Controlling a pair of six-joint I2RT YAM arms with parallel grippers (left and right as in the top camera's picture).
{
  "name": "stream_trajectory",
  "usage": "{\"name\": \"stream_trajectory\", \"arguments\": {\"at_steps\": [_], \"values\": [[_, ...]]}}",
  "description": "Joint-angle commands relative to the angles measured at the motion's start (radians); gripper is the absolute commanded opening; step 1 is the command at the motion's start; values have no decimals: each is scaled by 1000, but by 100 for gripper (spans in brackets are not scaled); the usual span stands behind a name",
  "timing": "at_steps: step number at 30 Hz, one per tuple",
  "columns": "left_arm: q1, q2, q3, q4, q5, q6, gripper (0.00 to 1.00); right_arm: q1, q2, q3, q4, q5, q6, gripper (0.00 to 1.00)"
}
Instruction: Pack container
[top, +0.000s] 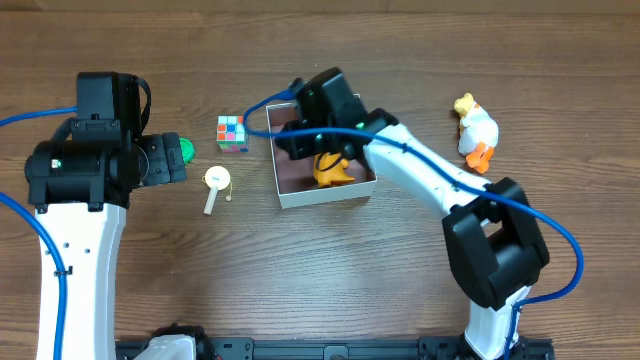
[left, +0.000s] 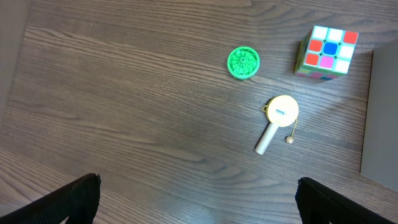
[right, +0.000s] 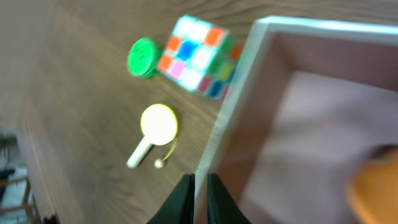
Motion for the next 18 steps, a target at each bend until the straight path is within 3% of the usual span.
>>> {"name": "stream_trajectory", "arguments": {"at_steps": [1,9,16,18], "values": [[5,4,3,2,-14,-7,100,-123,-1,8,-47,6,51,4],[5,4,3,2,-14,-7,100,-281,-49,26,-197,-93,-36,4],[5,4,3,2,-14,-7,100,-282,-51,26,-334,169,-27,4],[5,4,3,2,-14,-7,100,-282,-52,27,-351,165,-29,4]]}}
